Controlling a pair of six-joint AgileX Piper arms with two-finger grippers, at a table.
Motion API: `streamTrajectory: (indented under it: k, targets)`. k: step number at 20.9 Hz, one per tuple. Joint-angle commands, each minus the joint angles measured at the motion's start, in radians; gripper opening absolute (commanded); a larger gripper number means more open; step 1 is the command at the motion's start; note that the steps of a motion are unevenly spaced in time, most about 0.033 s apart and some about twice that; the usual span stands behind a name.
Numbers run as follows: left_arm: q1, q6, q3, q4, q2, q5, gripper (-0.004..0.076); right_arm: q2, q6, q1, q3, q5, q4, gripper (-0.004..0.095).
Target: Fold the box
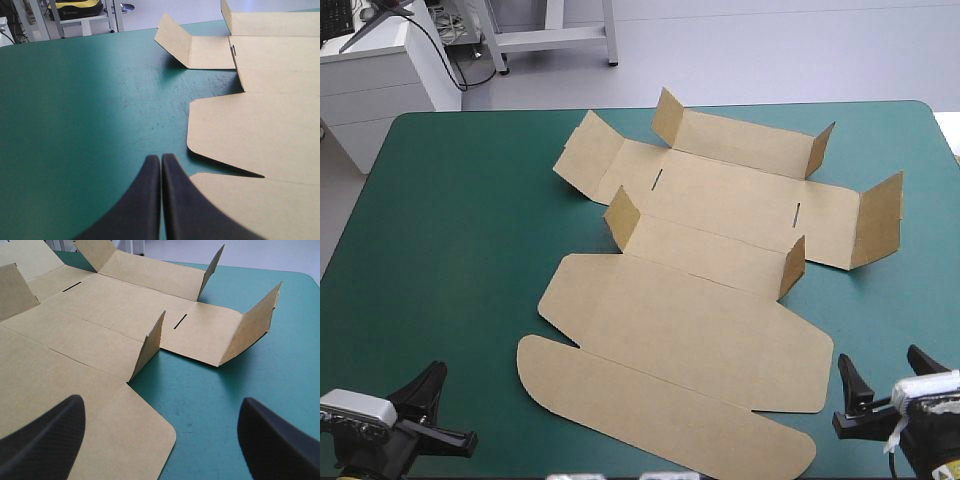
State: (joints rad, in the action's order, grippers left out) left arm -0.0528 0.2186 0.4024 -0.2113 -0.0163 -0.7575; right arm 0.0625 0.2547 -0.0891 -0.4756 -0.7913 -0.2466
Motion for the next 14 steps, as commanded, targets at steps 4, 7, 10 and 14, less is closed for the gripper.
streamTrajectory:
  k: [4, 7, 10, 14]
  targets:
    - [-0.004, -0.002, 0.026, -0.026, -0.008, 0.071, -0.0008, 0.36, -0.08, -0.002, -0.214, -0.015, -0.054, 0.0773]
    - [-0.004, -0.002, 0.026, -0.026, -0.008, 0.071, -0.0008, 0.562, -0.08, -0.002, -0.304, -0.032, -0.082, 0.0773]
    - [-0.004, -0.002, 0.026, -0.026, -0.008, 0.071, -0.0008, 0.803, -0.08, -0.002, -0.43, -0.029, -0.114, 0.0773]
    - [-0.004, -0.002, 0.026, -0.026, -0.008, 0.071, -0.0008, 1.037, -0.08, -0.002, -0.548, -0.035, -0.187, 0.0773]
